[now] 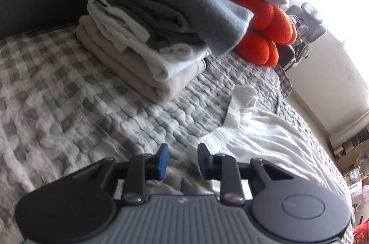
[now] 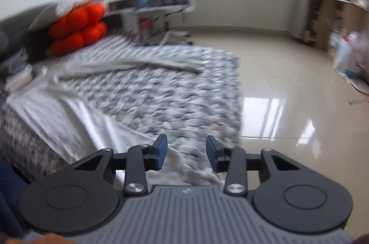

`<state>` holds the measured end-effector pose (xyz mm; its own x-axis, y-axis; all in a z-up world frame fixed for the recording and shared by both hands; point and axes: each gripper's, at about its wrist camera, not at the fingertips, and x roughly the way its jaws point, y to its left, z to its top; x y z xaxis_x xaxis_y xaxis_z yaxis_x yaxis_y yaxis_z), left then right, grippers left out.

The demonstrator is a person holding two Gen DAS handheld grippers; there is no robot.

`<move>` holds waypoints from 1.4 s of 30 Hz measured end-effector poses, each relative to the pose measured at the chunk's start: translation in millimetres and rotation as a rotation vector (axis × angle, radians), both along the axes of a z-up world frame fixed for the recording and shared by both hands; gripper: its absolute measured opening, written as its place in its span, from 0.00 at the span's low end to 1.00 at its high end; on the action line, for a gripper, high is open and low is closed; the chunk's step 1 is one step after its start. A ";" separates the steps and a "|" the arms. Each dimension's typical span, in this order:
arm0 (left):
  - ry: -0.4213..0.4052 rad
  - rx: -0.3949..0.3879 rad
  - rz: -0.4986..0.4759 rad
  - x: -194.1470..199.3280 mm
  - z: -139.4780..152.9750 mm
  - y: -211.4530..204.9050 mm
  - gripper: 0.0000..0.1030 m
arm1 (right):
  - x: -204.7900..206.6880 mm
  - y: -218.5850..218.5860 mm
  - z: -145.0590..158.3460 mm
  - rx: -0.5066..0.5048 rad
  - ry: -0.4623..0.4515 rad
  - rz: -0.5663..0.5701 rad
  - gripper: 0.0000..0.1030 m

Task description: Fold clothes

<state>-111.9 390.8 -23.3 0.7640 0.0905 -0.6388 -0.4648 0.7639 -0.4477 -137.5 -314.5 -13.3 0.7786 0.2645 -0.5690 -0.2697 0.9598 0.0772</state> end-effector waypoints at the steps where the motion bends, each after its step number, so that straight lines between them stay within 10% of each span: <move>1: -0.003 -0.004 0.005 0.6 -2.0 -0.6 0.27 | 5.4 6.3 -5.4 -0.017 0.017 0.031 0.39; 6: -0.007 -0.053 0.040 6.0 -14.0 1.8 0.26 | 15.2 17.2 -15.6 -0.064 0.023 0.034 0.03; 29: -0.037 0.095 0.029 -9.6 16.6 -6.3 0.29 | 16.3 -15.2 -14.8 -0.098 0.013 -0.273 0.00; 35: -0.077 0.120 -0.039 14.6 37.9 -21.6 0.38 | 47.0 -0.2 7.6 -0.117 -0.037 -0.201 0.16; 38: -0.072 0.156 -0.089 41.8 44.5 -37.0 0.40 | 78.1 14.3 12.4 -0.202 -0.057 -0.105 0.47; 42: -0.055 0.193 -0.147 82.7 48.8 -55.0 0.46 | 126.7 26.3 11.4 -0.309 -0.058 0.005 0.47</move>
